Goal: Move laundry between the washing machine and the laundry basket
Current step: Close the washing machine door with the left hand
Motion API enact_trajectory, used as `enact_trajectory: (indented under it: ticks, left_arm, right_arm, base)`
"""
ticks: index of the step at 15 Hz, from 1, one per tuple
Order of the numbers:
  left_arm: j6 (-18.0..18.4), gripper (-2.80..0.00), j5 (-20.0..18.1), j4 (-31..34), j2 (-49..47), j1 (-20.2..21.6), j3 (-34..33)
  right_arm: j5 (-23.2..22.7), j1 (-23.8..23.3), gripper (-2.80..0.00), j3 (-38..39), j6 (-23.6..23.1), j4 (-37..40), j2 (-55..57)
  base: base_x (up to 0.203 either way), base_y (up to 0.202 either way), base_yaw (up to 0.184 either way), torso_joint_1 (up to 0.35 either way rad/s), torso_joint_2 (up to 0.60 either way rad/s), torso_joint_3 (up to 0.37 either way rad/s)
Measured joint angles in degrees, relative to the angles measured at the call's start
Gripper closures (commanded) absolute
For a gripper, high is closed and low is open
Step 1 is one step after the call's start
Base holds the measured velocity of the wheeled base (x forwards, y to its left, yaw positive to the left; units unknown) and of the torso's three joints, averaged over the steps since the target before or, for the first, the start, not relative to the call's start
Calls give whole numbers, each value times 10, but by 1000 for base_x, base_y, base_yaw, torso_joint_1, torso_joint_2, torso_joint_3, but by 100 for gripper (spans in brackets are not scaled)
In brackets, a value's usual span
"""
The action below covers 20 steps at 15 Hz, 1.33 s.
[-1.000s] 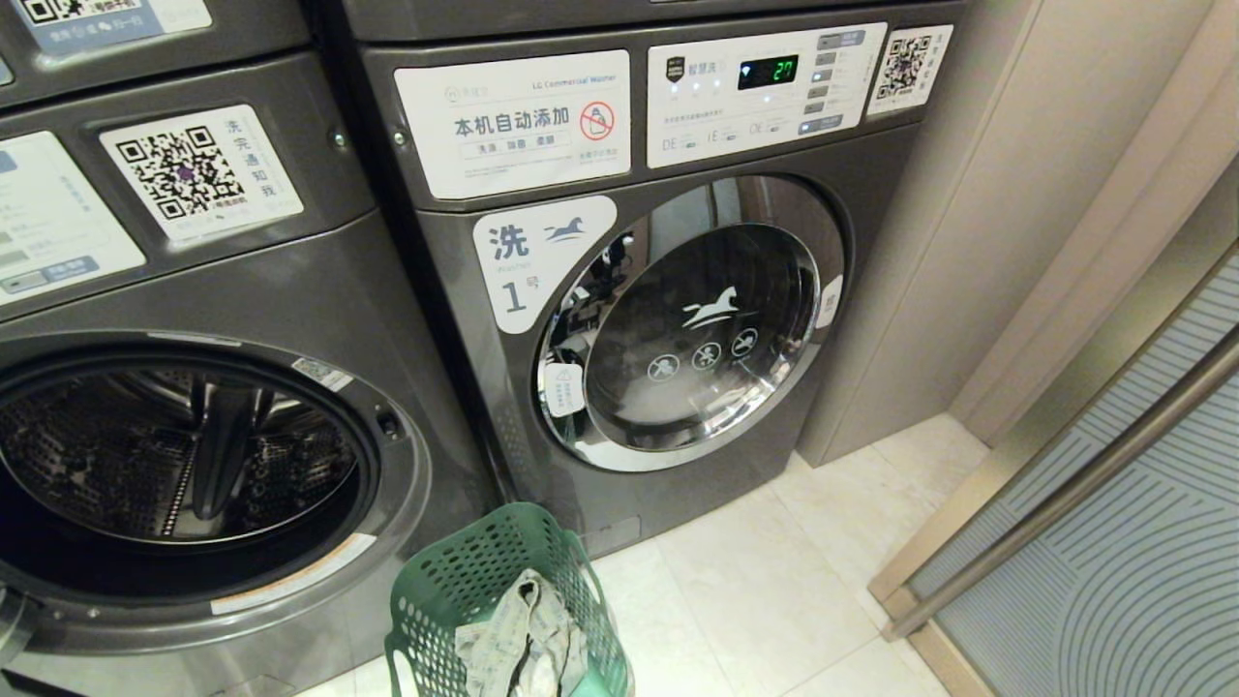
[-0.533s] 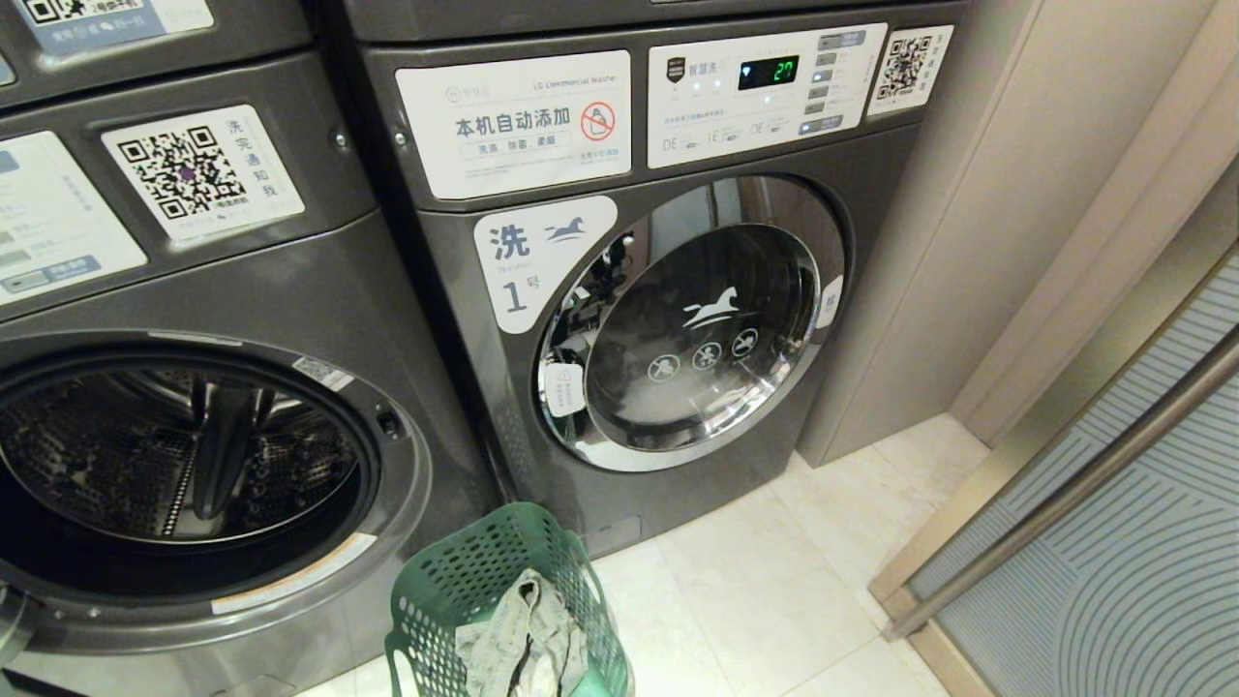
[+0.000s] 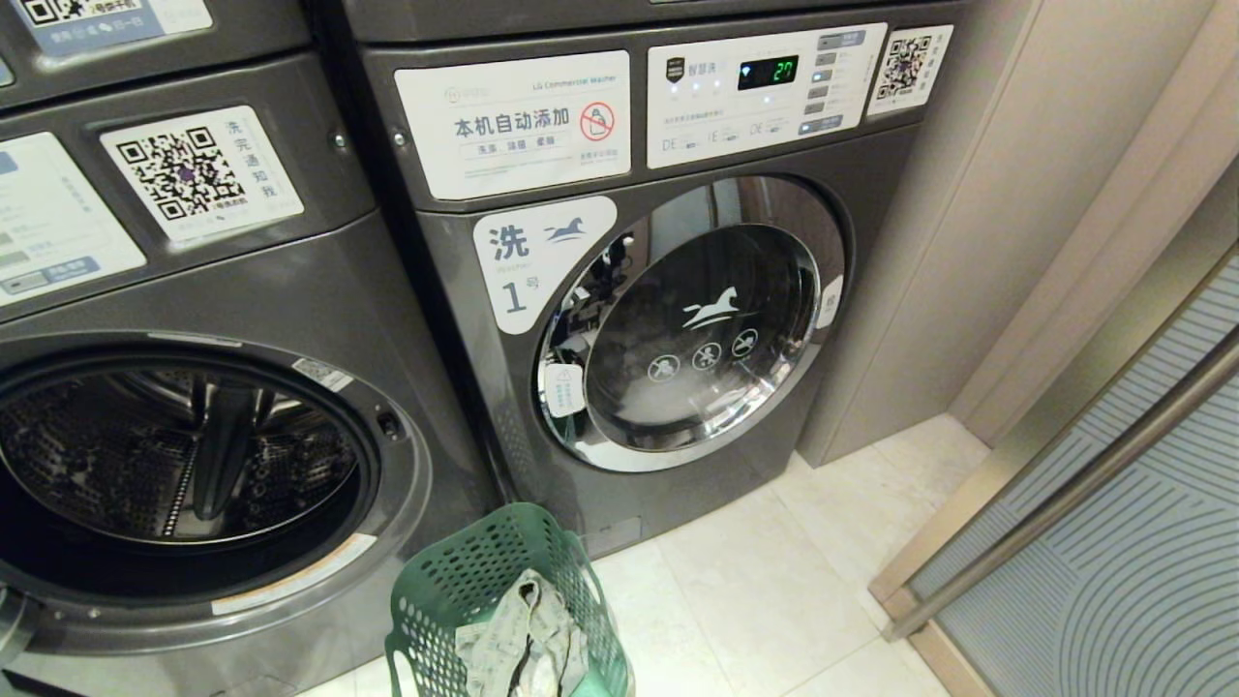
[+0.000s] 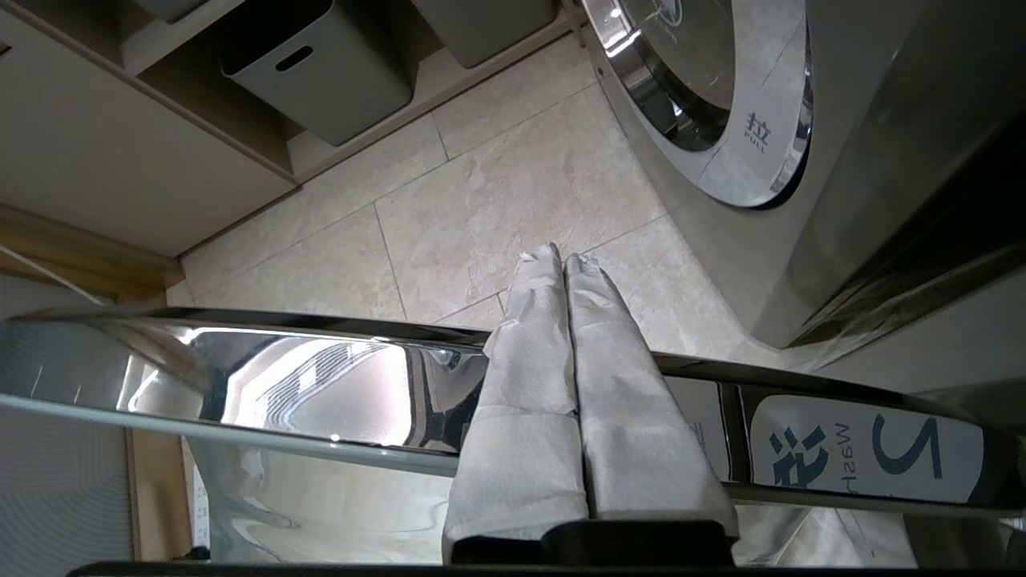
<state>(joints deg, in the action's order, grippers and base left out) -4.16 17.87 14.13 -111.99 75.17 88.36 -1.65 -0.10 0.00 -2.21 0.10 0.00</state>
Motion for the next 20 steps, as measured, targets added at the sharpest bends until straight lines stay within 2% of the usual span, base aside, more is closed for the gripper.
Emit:
enact_trajectory:
  ticks: [7,11,15,20]
  left_arm:
    - [0,0,3,43,10,1,0]
    - [-1,0,2,43,15,0,3]
    - [-18,0,-26,31,30,-5,14]
    - [-19,0,-30,30,37,-7,21]
  right_arm:
    - [0,0,0,0,0,0,0]
    - [0,0,0,0,0,0,0]
    - [0,0,0,0,0,0,0]
    - [0,0,0,0,0,0,0]
  base:
    - [0,0,0,0,0,0]
    - [0,0,0,0,0,0]
    - [0,0,0,0,0,0]
    - [0,0,0,0,0,0]
